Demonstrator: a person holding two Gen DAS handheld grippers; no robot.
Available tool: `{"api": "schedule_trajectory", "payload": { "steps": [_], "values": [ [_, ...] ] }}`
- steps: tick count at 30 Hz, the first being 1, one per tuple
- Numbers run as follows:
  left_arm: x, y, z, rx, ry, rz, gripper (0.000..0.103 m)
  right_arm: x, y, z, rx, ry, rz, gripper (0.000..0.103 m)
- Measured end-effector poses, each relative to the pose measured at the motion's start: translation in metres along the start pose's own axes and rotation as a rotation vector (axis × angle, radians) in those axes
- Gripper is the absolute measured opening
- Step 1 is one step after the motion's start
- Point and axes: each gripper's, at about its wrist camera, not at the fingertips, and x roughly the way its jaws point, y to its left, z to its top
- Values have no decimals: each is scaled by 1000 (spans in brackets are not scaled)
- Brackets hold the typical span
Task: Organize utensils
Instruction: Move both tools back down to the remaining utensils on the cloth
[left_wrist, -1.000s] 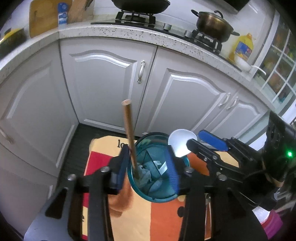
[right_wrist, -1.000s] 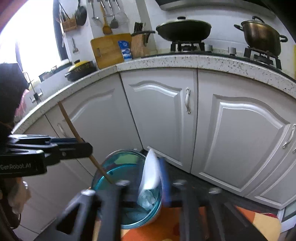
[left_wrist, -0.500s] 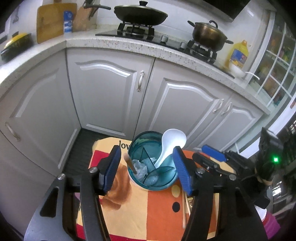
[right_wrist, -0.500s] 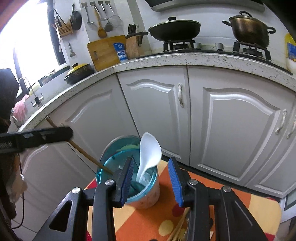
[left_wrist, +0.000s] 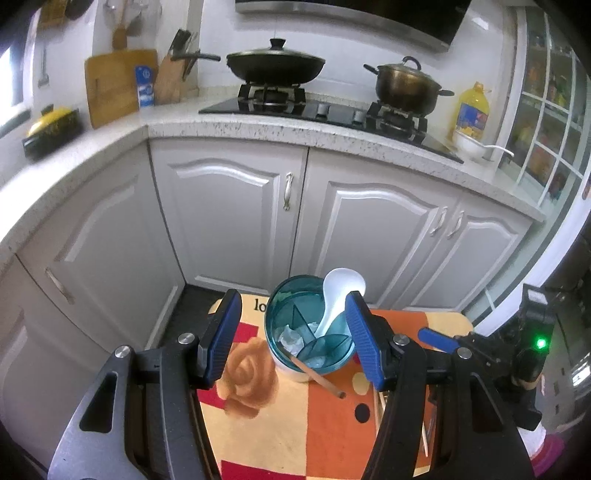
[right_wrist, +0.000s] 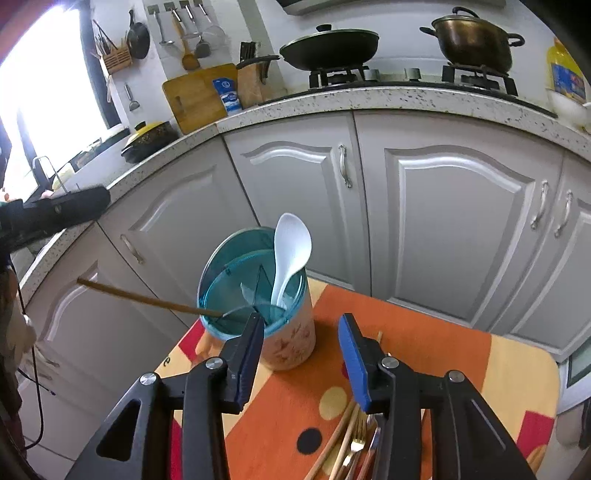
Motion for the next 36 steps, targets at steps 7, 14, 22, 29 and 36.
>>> {"api": "schedule_trajectory", "payload": {
  "steps": [7, 14, 22, 29, 36],
  "values": [
    [-16, -22, -5, 45, -17, -33, 58, -18, -8, -17, 25, 11, -20, 41],
    [-15, -50, -23, 64, 24, -128, 58, -34, -31, -42, 41, 42, -71, 41],
    [21, -83, -67, 92, 152, -206, 58, -32, -76, -87, 80, 125, -121, 41],
    [69, -101, -112, 102, 280, -235, 58, -6, -109, -115, 175, 195, -31, 38],
    [123, -111, -142, 101, 367, -233, 57, 28, -123, -124, 179, 234, -15, 31]
  ]
}}
